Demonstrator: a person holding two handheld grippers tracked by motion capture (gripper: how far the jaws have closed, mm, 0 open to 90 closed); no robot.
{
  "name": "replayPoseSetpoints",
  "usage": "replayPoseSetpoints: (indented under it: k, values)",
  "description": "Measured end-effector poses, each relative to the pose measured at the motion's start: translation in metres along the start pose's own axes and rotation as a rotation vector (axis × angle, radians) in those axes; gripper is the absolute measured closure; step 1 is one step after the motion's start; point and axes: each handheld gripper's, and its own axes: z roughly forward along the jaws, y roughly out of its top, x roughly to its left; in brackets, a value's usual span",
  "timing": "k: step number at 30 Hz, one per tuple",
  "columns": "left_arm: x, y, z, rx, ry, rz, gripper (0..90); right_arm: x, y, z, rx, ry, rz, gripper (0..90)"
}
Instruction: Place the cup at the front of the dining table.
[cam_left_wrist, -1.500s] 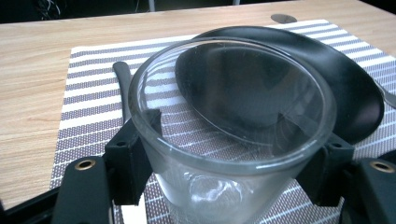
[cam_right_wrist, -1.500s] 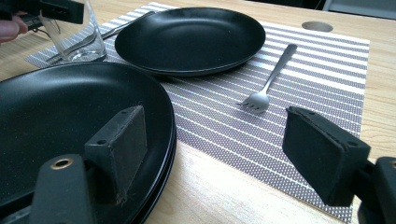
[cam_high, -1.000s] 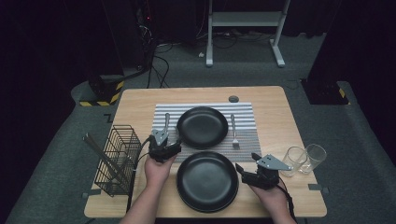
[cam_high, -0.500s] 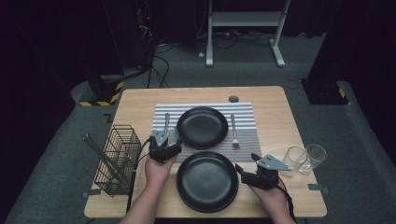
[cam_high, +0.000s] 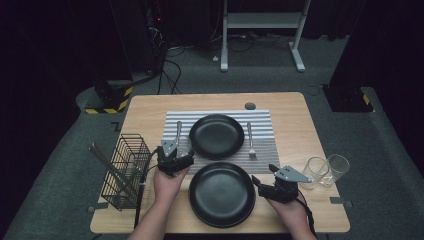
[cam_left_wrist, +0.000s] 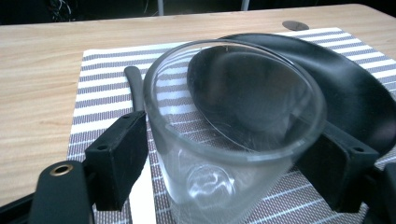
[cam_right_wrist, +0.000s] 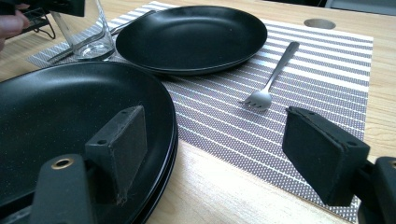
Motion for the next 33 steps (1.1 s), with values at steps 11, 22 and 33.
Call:
replayPoseSetpoints:
  k: [11,22,33]
  values:
    - [-0.009,-0.022,-0.027,0.002,-0.047,0.025,21.5,0.001,0.0,0.0,0.004,-0.006,-0.008,21.8]
    - [0.001,-0.051,-0.067,0.042,-0.088,0.078,54.6,0.001,-0.003,0.002,0.02,-0.014,-0.009,26.7]
    - [0.007,-0.072,-0.062,0.201,-0.036,0.133,58.3,-0.006,-0.016,0.01,0.11,-0.084,0.037,52.2]
